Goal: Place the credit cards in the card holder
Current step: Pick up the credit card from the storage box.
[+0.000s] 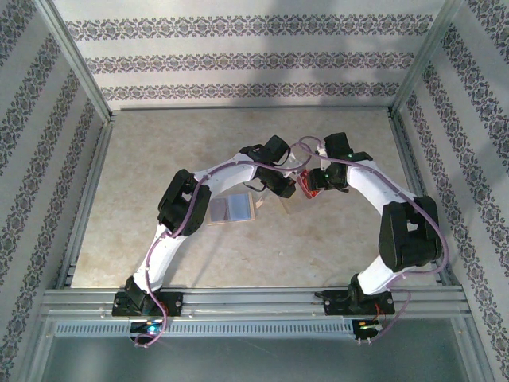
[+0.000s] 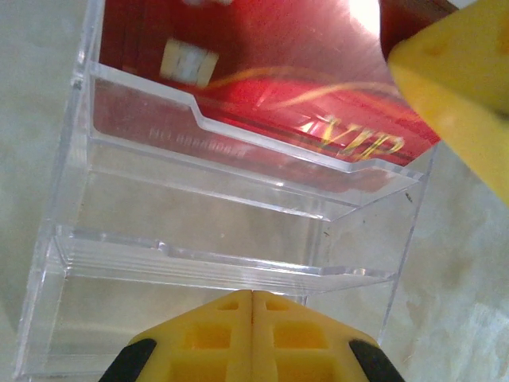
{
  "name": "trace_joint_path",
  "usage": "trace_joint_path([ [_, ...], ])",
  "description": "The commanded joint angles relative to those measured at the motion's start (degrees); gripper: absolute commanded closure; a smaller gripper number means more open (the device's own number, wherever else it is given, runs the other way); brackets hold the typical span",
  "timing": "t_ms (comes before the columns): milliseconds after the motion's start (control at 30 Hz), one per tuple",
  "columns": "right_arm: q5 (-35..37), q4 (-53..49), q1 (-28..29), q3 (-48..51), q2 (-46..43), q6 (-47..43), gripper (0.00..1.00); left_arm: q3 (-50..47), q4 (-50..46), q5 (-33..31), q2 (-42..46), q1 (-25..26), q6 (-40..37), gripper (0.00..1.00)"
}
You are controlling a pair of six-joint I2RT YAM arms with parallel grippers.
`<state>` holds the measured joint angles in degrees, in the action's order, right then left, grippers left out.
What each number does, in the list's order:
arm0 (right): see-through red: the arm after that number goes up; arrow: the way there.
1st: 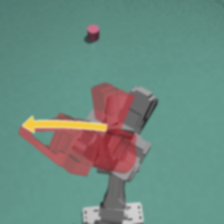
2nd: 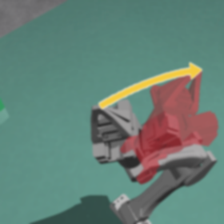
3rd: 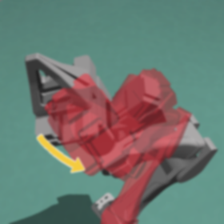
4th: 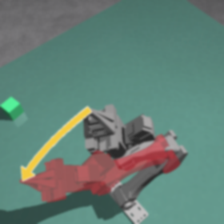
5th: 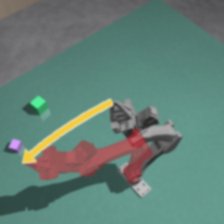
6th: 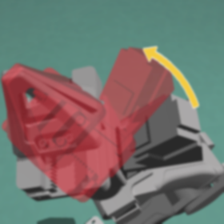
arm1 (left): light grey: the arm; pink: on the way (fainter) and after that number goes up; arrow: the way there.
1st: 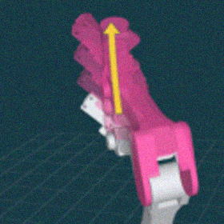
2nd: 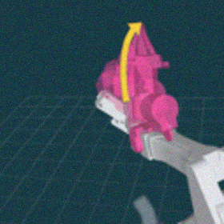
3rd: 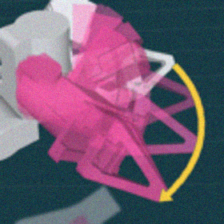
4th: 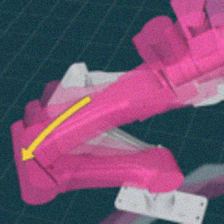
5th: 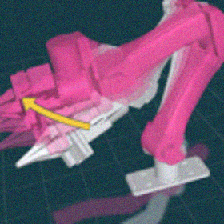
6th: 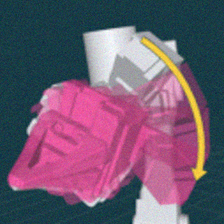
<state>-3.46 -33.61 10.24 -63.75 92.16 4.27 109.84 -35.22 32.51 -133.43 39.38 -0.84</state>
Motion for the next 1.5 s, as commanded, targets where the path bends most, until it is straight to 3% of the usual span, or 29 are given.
trace_joint_path([
  [0, 1.37, -1.11, -0.48, -0.17, -0.65, 0.04, 0.38, -2.88, -5.56, -3.28, -1.31, 0.08, -1.17, 1.0],
  [700, 3.13, -2.5, 0.7, -0.01, -3.95, -0.49, 0.54, -3.11, -5.64, -3.69, -1.51, 0.22, -1.63, 1.0],
  [1033, 2.85, -2.84, 1.74, -0.15, -3.64, -1.15, 0.78, -3.23, -5.65, -3.78, -1.66, 0.26, -1.8, 1.0],
  [1467, 1.37, -2.61, 2.58, -0.15, -3.83, -2.24, 0.97, -3.34, -5.73, -3.83, -1.74, 0.26, -1.8, 1.0],
])
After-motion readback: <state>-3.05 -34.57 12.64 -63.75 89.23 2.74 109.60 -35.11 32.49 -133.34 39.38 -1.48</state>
